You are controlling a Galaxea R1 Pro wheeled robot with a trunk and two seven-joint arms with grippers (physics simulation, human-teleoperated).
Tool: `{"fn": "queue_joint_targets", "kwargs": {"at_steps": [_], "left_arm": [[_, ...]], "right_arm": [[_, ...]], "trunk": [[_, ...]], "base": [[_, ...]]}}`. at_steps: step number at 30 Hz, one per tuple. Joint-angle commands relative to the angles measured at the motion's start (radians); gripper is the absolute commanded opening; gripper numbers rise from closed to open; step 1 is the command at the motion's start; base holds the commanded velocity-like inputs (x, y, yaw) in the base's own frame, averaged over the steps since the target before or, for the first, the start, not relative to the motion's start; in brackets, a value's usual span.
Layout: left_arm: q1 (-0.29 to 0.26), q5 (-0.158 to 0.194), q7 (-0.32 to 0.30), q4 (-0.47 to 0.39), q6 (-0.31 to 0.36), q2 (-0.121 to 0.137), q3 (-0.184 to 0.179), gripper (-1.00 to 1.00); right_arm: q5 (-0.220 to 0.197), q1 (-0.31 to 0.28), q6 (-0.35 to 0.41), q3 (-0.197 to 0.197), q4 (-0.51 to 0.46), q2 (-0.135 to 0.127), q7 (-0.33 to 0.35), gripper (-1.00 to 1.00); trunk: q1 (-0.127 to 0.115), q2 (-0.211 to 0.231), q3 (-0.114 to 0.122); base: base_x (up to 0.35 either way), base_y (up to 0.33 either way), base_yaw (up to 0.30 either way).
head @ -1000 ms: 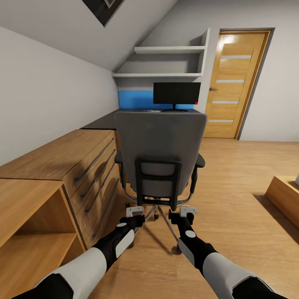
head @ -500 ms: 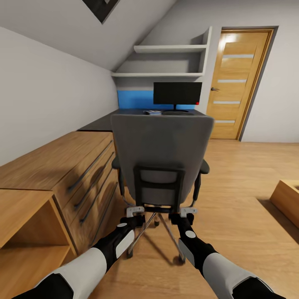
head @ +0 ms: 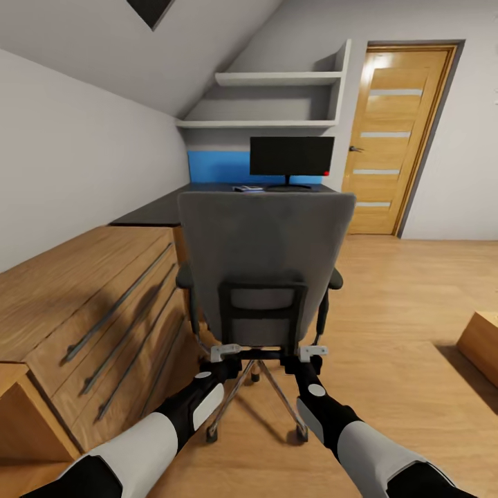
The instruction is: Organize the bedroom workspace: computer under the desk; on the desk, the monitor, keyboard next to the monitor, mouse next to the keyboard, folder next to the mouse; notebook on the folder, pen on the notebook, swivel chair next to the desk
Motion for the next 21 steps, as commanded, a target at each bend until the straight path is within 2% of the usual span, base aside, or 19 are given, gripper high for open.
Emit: {"fn": "queue_joint_targets", "kwargs": {"at_steps": [1, 21], "left_arm": [[-0.001, 0.008, 0.009, -0.002, 0.004, 0.001, -0.010, 1.00], [-0.001, 0.008, 0.009, -0.001, 0.003, 0.006, -0.010, 1.00]], "right_arm": [[-0.014, -0.001, -0.006, 0.000, 0.001, -0.001, -0.009, 1.00], [-0.014, -0.001, -0.006, 0.000, 0.001, -0.001, -0.009, 1.00]], "trunk": [[0.000, 0.000, -0.001], [0.000, 0.000, 0.007]], "base": [[0.294, -0.196, -0.072], [0.251, -0.242, -0.085]]}}
